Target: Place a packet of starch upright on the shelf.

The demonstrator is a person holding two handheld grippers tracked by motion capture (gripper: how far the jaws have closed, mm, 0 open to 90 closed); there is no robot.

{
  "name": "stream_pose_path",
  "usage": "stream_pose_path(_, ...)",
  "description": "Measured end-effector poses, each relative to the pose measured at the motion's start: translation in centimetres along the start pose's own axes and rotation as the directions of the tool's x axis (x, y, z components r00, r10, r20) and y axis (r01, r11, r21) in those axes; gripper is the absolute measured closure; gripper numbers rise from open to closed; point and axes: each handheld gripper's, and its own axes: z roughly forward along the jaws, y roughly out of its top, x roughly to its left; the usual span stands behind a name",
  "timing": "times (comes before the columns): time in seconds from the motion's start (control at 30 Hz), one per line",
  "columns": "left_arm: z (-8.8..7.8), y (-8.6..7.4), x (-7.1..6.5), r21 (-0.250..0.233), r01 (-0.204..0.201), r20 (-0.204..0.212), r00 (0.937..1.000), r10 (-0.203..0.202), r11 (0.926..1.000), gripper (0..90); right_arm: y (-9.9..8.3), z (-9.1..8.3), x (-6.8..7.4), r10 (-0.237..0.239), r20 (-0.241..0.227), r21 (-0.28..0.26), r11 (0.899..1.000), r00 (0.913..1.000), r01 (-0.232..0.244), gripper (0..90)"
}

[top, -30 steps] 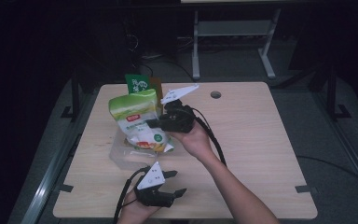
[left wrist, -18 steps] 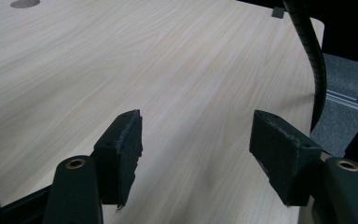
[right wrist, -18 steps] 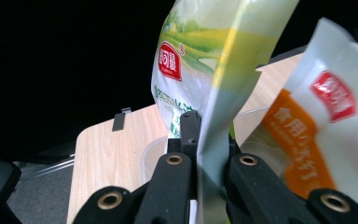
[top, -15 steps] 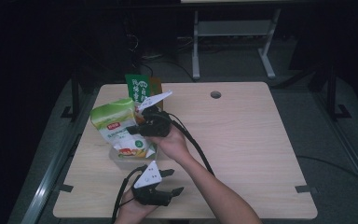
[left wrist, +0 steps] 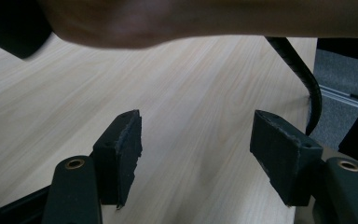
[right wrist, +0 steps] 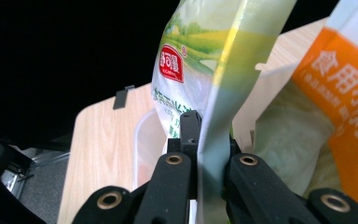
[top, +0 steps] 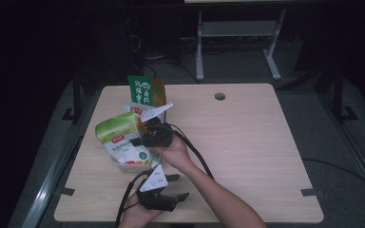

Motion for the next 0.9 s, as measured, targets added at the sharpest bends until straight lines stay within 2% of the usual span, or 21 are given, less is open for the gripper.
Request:
stream_pose_path(0.07, 0.0, 0.0, -0.1, 0.005, 0.001, 0.001, 1.0000, -0.001, 1.0000, 33.6, -0.3, 0.0, 0.0, 0.000, 0.000, -0.008, 1.000, 1.0000, 0.000, 85.9)
stream_pose_path(0.2, 0.1, 0.0, -0.4, 0.003, -0.010, 0.001, 1.0000, 0.010, 0.9999, 33.6, -0.1, -0.6, 0.3, -0.029, 0.011, -0.003, 1.000, 0.9995, 0.029, 77.7)
stream_pose_path(0.3, 0.1, -0.1, -0.4, 0.003, -0.010, 0.003, 0.9999, 0.010, 1.0000, 33.6, 0.0, -1.1, 0.5, -0.061, 0.051, 0.036, 0.998, 0.9969, 0.059, 79.2)
stream_pose_path(0.53, 0.1, -0.1, -0.5, 0.007, -0.013, 0.003, 0.9999, 0.013, 0.9999, 33.7, -0.6, -1.7, 0.4, -0.089, 0.051, 0.085, 0.993, 0.9947, 0.085, 87.6)
stream_pose_path(0.73, 0.1, 0.0, -0.6, 0.002, -0.011, 0.005, 0.9999, 0.011, 0.9999, 33.7, -1.7, -2.1, 0.1, -0.063, 0.039, 0.097, 0.994, 0.9973, 0.059, 88.3)
stream_pose_path(0.9, 0.1, 0.0, -0.6, 0.000, -0.020, 0.005, 0.9998, 0.020, 0.9998, 33.7, -2.7, -2.2, -0.3, -0.060, 0.034, 0.120, 0.991, 0.9976, 0.056, 88.1)
